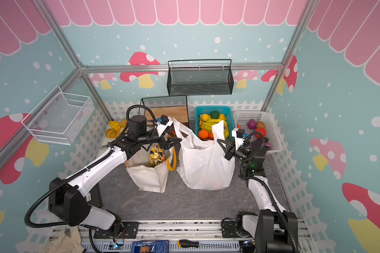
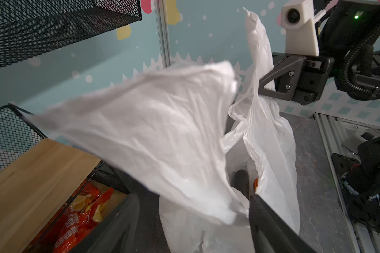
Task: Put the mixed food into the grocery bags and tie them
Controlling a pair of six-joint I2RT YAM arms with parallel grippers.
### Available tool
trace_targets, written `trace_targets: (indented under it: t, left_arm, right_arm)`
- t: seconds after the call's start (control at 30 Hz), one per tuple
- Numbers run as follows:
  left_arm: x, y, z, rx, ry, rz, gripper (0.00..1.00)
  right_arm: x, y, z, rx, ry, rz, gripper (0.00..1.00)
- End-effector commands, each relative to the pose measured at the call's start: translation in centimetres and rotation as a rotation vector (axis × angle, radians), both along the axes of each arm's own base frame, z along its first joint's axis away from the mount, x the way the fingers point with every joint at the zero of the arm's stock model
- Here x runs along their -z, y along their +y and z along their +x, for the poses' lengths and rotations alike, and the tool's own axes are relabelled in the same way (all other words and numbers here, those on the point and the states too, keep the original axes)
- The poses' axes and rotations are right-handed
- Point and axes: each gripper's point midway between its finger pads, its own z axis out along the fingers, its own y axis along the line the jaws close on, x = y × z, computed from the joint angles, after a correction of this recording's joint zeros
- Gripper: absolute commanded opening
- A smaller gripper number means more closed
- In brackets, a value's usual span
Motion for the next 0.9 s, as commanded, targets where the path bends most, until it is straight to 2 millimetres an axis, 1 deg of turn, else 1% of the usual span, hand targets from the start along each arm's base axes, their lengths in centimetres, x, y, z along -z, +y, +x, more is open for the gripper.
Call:
trace_targets:
  t: [0.0, 0.1, 0.2, 0.37, 0.7, 0.8, 0.87]
  left_arm:
    - [-1.3, -0.8, 0.7, 0.056, -0.057, -0.007, 0.8]
    - [-0.7, -1.4, 2.2, 0.058, -0.063, 0.0, 0.8]
    - [-0.8, -2.2, 2.9, 0.09, -0.064, -0.019, 0.82]
    - [-1.7, -3.4, 4.2, 0.118, -0.074, -0.094, 0.85]
    - [-2.9, -6.9, 6.4, 0.184, 0.0, -0.19, 0.9]
    - [-2.8, -7.9, 6.4, 0.214, 0.02, -0.197, 0.87]
    - [-2.9, -8.5, 6.1, 0.224, 0.016, -0.201, 0.8]
  right_arm:
    - [-0.9, -0.1, -0.2, 0.005, -0.041, -0.016, 0.0]
    - [-1.1, -0.1, -0.2, 0.003, -0.052, -0.022, 0.0]
    - [-1.3, 0.0, -0.1, -0.004, -0.058, -0.025, 0.0]
    - [-1.8, 0.1, 0.2, -0.018, -0.068, -0.024, 0.0]
    - [-2.4, 0.7, 0.6, -0.089, -0.074, 0.001, 0.0]
    - [-2.5, 0.8, 0.6, -0.11, -0.077, -0.003, 0.0]
    - [-2.6, 0.9, 0.8, -0.126, -0.077, -0.005, 0.0]
